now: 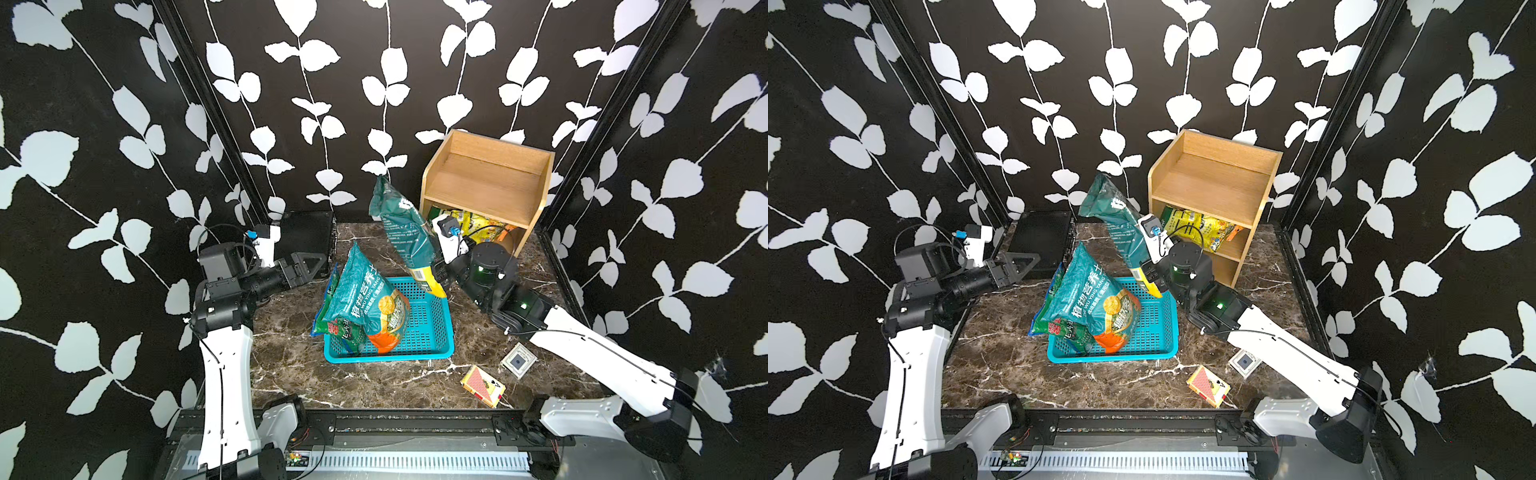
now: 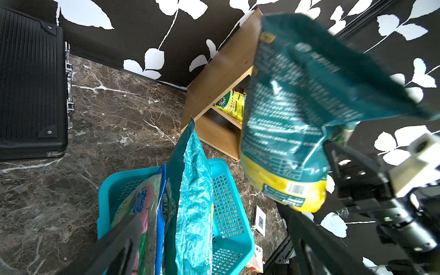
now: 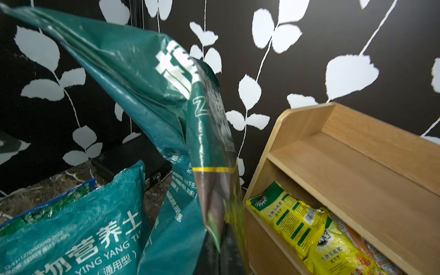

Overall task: Take down the fertilizer bag from the shelf
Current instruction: Place the fertilizer bag in the storage box.

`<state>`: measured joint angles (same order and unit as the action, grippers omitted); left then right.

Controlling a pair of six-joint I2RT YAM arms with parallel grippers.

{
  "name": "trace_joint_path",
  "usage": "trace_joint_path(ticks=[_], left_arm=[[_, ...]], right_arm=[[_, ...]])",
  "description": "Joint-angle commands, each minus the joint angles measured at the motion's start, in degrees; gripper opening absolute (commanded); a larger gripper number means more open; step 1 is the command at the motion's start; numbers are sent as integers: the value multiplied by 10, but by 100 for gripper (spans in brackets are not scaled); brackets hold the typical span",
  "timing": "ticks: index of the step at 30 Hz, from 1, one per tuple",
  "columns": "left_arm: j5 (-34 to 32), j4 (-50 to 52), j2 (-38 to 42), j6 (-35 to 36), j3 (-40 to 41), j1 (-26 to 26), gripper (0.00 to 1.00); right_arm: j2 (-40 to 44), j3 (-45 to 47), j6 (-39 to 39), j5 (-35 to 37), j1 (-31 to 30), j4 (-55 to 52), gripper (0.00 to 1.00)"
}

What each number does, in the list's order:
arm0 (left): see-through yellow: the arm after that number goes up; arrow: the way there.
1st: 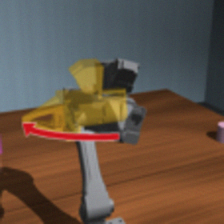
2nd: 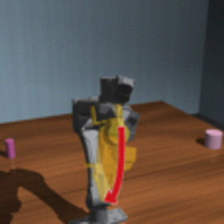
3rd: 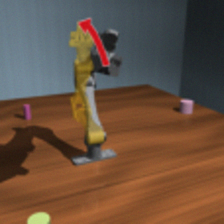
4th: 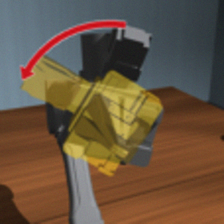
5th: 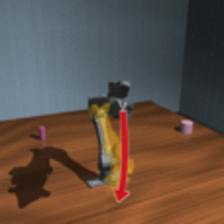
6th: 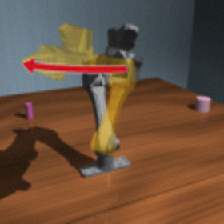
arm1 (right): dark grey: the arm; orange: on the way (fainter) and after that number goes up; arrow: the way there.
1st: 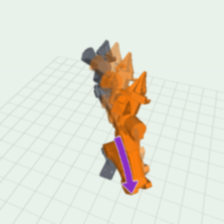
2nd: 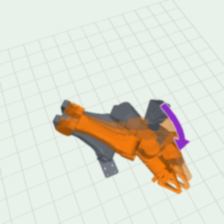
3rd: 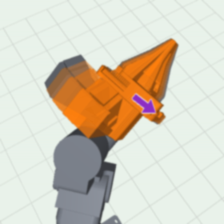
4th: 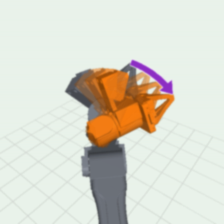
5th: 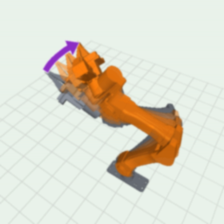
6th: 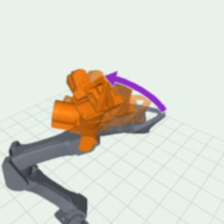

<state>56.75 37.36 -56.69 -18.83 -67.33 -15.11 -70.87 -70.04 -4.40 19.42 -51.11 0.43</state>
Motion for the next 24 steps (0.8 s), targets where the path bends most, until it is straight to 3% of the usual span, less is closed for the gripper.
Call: trace_joint_path(ticks=[1,24], left_arm=[[6,2,5,11,-5,-2,99],[2,7,6,15,-8,-2,99]], right_arm=[[30,19,22,12,-12,218,0],[-44,92,58,5,-27,302,0]])
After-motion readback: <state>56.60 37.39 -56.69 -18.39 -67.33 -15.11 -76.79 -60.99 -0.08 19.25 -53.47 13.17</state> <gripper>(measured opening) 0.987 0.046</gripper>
